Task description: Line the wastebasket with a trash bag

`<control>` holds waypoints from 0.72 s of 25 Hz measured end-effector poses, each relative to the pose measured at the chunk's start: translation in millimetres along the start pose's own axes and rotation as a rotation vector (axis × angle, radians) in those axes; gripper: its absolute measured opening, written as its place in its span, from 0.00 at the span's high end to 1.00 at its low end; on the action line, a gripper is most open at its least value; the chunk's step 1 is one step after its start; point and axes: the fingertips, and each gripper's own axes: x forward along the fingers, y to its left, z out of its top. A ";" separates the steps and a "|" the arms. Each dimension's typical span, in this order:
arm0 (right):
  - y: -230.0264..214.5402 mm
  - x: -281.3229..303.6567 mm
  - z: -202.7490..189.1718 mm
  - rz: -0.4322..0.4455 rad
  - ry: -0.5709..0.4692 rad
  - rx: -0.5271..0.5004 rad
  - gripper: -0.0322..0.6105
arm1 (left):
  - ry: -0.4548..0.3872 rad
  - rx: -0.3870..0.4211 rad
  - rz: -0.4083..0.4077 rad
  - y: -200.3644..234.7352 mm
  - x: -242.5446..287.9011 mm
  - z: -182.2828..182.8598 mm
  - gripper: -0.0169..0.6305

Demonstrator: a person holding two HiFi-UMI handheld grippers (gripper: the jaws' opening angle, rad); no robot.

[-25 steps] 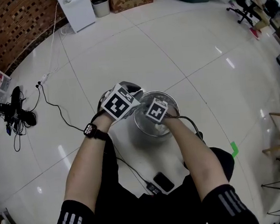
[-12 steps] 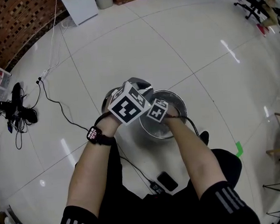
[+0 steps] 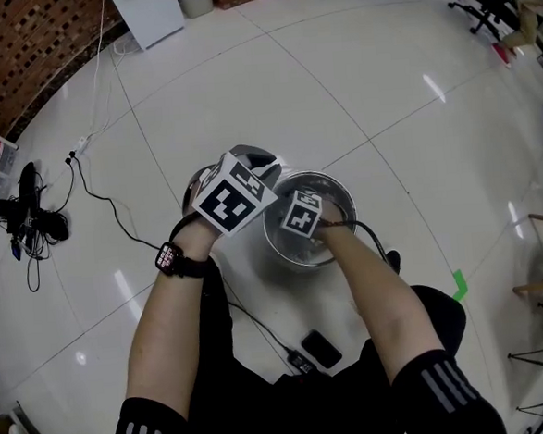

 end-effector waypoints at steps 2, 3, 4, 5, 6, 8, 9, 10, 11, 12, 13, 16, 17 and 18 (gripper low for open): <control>1.4 -14.7 2.6 -0.005 -0.008 -0.029 0.48 | -0.010 -0.003 0.015 4.3 -2.3 2.3 0.92; 2.0 -23.1 4.9 -0.005 -0.021 -0.032 0.48 | -0.017 -0.007 0.022 5.7 -4.5 4.4 0.92; 3.4 -31.9 7.0 -0.003 -0.034 -0.026 0.48 | -0.025 -0.009 0.025 5.8 -7.0 6.1 0.92; 5.6 -40.8 9.1 0.002 -0.047 -0.013 0.49 | -0.029 -0.009 0.026 4.4 -9.3 6.6 0.92; 8.3 -49.8 11.3 0.009 -0.065 0.009 0.49 | -0.031 -0.007 0.024 2.1 -11.5 6.3 0.92; 11.0 -69.7 13.7 0.017 -0.107 0.073 0.49 | -0.033 0.004 0.020 -3.8 -15.2 5.5 0.92; 9.3 -81.9 15.4 0.008 -0.132 0.097 0.50 | -0.034 0.012 0.018 -6.6 -16.4 5.5 0.92; 6.2 -95.2 18.1 -0.007 -0.159 0.108 0.52 | -0.034 0.021 0.018 -9.1 -17.0 5.5 0.92; 3.1 -109.0 20.6 -0.026 -0.184 0.110 0.54 | -0.034 0.031 0.018 -11.3 -17.4 5.6 0.92; 0.6 -123.4 22.7 -0.046 -0.208 0.109 0.57 | -0.033 0.041 0.019 -12.9 -18.0 5.5 0.92; -1.8 -138.8 24.7 -0.070 -0.234 0.105 0.61 | -0.032 0.047 0.022 -13.7 -19.0 5.0 0.92; -14.0 -193.0 30.4 -0.157 -0.334 0.113 0.77 | -0.040 0.033 0.028 -11.4 -21.4 2.9 0.91; -19.0 -211.4 31.5 -0.184 -0.368 0.123 0.80 | -0.046 0.020 0.026 -10.3 -21.4 1.6 0.91; -23.7 -228.7 31.7 -0.209 -0.401 0.134 0.83 | -0.051 0.009 0.023 -10.1 -21.6 0.3 0.91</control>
